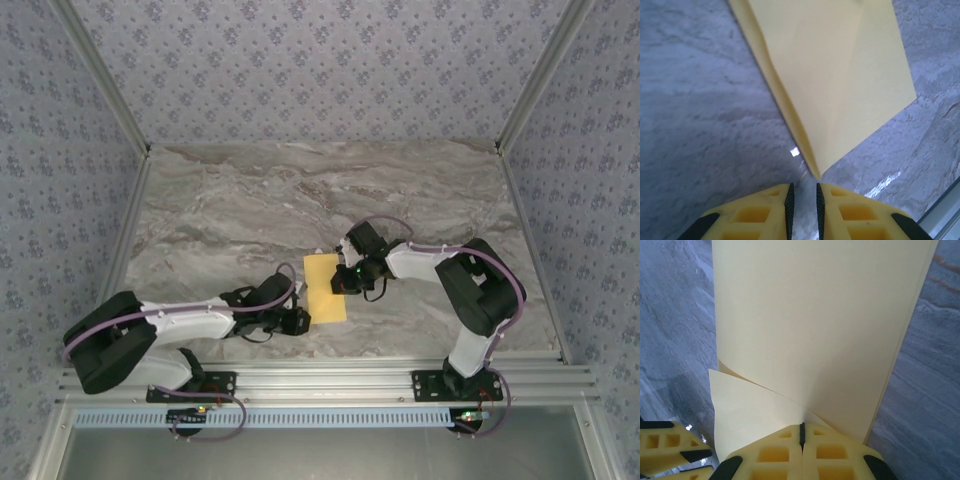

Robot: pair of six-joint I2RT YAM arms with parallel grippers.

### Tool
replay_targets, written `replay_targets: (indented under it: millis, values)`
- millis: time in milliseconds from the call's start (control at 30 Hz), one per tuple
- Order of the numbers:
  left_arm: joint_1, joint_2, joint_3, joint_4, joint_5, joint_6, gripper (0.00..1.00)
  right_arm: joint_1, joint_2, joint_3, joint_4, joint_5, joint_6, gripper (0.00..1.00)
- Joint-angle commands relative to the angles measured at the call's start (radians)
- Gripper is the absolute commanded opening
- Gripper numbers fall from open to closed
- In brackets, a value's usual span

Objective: Fold a paper plane with a square sheet of paper (fold left side to right side)
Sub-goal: Fold the triangle a second time at the center of the table.

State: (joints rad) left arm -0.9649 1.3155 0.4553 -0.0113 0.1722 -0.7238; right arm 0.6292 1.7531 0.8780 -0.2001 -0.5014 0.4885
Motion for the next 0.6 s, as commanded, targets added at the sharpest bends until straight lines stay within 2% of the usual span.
replay_targets:
  millis: [0,167,367,567]
  values:
    - [0.002,-0.065,0.004,-0.064,-0.027,0.002,0.2,-0.002,0.04,0.004,-0.07,0.07,-0.018,0.03]
    - [0.017,-0.079,0.05,-0.057,-0.006,0.026,0.22,-0.001,0.039,0.007,-0.073,0.069,-0.017,0.03]
    - [0.016,0.071,0.141,0.002,0.067,0.055,0.22,0.001,0.039,0.009,-0.081,0.069,-0.018,0.03]
    - [0.015,0.175,0.18,0.027,0.07,0.06,0.21,0.002,0.039,0.007,-0.086,0.071,-0.021,0.03]
